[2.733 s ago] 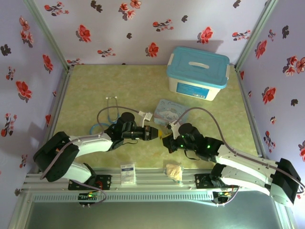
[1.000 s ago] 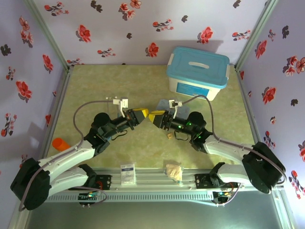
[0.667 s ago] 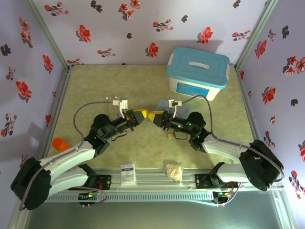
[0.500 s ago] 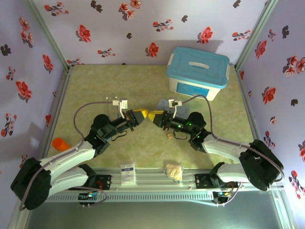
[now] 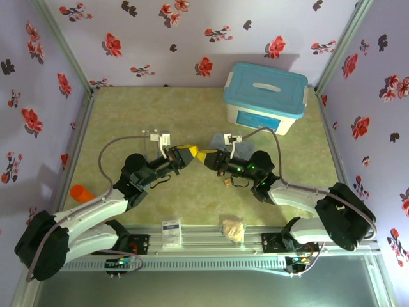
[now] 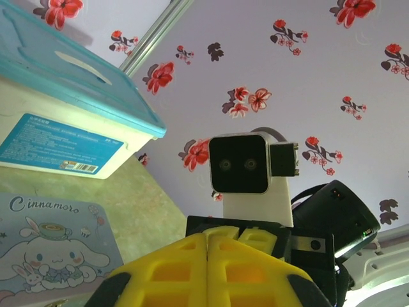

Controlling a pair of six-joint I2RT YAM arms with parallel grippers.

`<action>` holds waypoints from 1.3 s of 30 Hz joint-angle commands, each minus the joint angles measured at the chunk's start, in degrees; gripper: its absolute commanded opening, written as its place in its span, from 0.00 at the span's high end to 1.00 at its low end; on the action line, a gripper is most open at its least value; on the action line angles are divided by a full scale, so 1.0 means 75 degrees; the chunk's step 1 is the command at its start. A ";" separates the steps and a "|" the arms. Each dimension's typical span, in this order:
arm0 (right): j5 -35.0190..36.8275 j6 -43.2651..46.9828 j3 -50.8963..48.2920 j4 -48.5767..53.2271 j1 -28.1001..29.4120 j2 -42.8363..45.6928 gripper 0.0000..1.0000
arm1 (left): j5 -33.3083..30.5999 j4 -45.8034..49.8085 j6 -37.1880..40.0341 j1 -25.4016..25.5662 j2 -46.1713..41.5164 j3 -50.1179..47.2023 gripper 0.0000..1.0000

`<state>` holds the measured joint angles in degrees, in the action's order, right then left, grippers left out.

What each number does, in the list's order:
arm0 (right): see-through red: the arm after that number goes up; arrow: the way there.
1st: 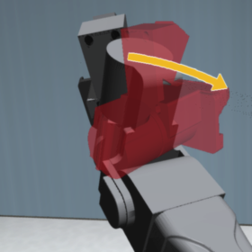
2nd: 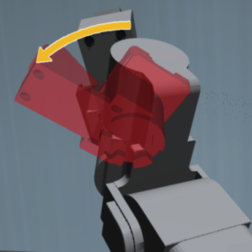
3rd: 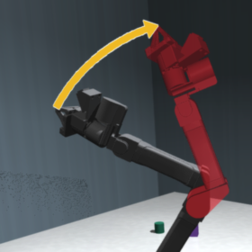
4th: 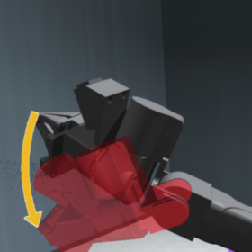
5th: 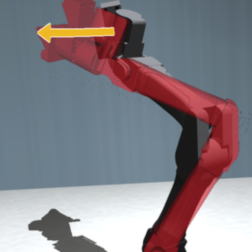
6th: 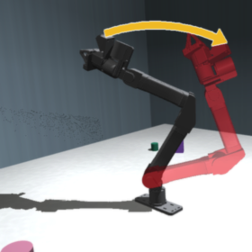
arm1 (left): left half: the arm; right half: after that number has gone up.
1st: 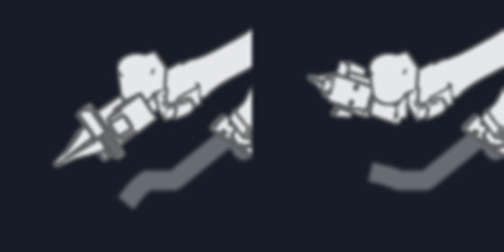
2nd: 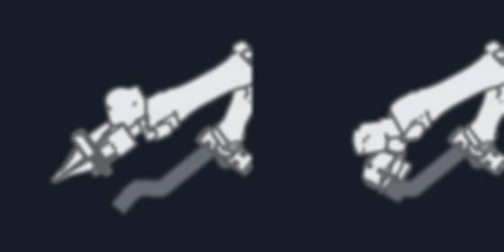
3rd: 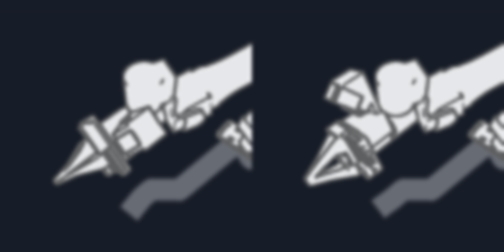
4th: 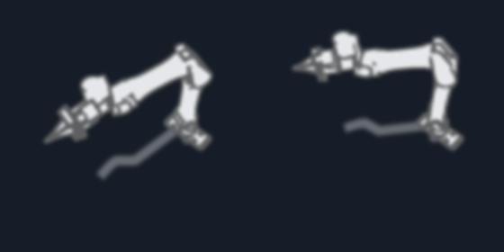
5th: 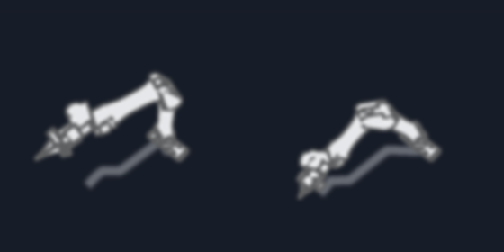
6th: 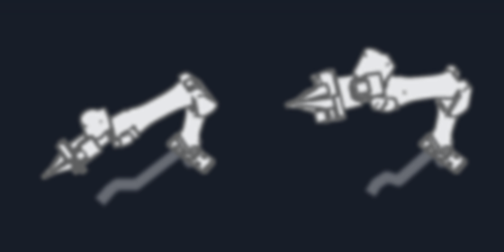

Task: Unlock the padlock with the key

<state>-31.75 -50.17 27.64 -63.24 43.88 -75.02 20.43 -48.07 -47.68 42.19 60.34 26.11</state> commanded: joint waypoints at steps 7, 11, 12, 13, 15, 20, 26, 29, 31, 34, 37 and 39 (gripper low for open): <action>0.0276 0.0358 -0.0269 0.0549 0.0044 0.0434 1.00 | -0.0456 -0.0174 0.0129 -0.0035 -0.0104 -0.0226 0.64; 0.1092 0.0955 -0.0264 0.2410 0.0017 0.1071 1.00 | -0.0884 0.0732 0.0346 -0.0043 -0.0268 -0.0048 0.24; 0.1473 0.1151 -0.0192 0.3224 -0.0008 0.1272 1.00 | -0.1062 0.1144 0.0440 -0.0045 -0.0287 0.0071 0.22; 0.1891 0.1344 -0.0098 0.4052 -0.0041 0.1460 1.00 | -0.1238 0.1719 0.0546 -0.0048 -0.0278 0.0245 0.20; 0.2531 0.1637 0.0068 0.5371 -0.0146 0.1713 1.00 | -0.1512 0.2964 0.0801 -0.0048 -0.0110 0.0772 0.20; 0.3608 0.1568 0.0025 0.7017 -0.0720 0.2102 1.00 | -0.1625 0.4792 0.1205 -0.0036 0.0994 0.1888 0.20; 0.4459 0.1791 -0.0127 0.8170 -0.0921 0.3011 1.00 | -0.1250 0.5051 0.1210 -0.0018 0.2489 0.2737 0.23; 0.4479 0.1887 -0.0181 0.8634 -0.0963 0.3321 1.00 | -0.1027 0.5119 0.1169 0.0073 0.3130 0.3127 0.34; 0.4422 0.1882 -0.0233 0.8989 -0.0964 0.3473 1.00 | -0.0918 0.4962 0.0818 0.0199 0.3495 0.3182 0.43; 0.4239 0.1766 -0.0468 0.9240 -0.0964 0.3794 1.00 | -0.0815 0.4409 0.0412 0.0571 0.3886 0.3002 0.45; 0.3984 0.1587 -0.0741 0.9348 -0.0966 0.4141 1.00 | -0.0841 0.3823 0.0095 0.0945 0.4149 0.2715 0.46; 0.3909 0.1533 -0.0889 0.9461 -0.0956 0.4326 1.00 | -0.0969 0.3348 -0.0147 0.1141 0.4254 0.2456 0.47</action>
<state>-1.34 -37.71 22.41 4.84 36.99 -44.45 12.99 -16.97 -45.30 49.19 91.15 46.63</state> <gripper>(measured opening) 0.039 0.528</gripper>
